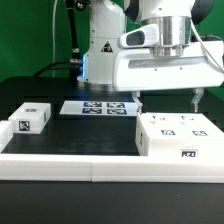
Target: Assemble cabinet
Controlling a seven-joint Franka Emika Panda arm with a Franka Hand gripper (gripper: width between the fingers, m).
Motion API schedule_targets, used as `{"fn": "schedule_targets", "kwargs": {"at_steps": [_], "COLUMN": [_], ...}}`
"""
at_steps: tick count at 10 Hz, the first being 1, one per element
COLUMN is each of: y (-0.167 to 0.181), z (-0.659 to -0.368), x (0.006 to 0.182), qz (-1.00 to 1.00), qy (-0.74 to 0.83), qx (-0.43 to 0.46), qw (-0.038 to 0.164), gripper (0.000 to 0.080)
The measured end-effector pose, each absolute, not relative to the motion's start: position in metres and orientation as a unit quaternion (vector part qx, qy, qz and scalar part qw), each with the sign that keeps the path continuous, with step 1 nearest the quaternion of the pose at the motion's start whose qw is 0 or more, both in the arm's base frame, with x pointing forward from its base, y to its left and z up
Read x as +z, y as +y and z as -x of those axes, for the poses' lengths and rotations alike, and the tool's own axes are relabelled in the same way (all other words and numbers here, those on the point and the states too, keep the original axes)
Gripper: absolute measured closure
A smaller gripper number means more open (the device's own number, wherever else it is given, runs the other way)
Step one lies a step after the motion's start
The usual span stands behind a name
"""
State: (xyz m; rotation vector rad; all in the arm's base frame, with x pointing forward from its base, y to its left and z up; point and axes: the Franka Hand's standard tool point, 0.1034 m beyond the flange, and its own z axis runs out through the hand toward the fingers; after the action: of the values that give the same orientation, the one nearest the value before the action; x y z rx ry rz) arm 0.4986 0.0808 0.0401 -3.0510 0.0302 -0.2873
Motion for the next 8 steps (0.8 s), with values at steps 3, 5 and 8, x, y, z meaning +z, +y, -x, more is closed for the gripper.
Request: {"fn": "schedule_targets", "kwargs": {"at_steps": [3, 5, 8], "y": [0.082, 0.082, 0.082], "z": [-0.498, -0.498, -0.493], "x": [0.039, 0.037, 0.012], "qz": [0.995, 0.995, 0.994], "qy": [0.006, 0.005, 0.014], "qx": [-0.093, -0.093, -0.105], "qw": [0.039, 0.038, 0.028], "gripper": [0.0002, 0.0002, 0.0002]}}
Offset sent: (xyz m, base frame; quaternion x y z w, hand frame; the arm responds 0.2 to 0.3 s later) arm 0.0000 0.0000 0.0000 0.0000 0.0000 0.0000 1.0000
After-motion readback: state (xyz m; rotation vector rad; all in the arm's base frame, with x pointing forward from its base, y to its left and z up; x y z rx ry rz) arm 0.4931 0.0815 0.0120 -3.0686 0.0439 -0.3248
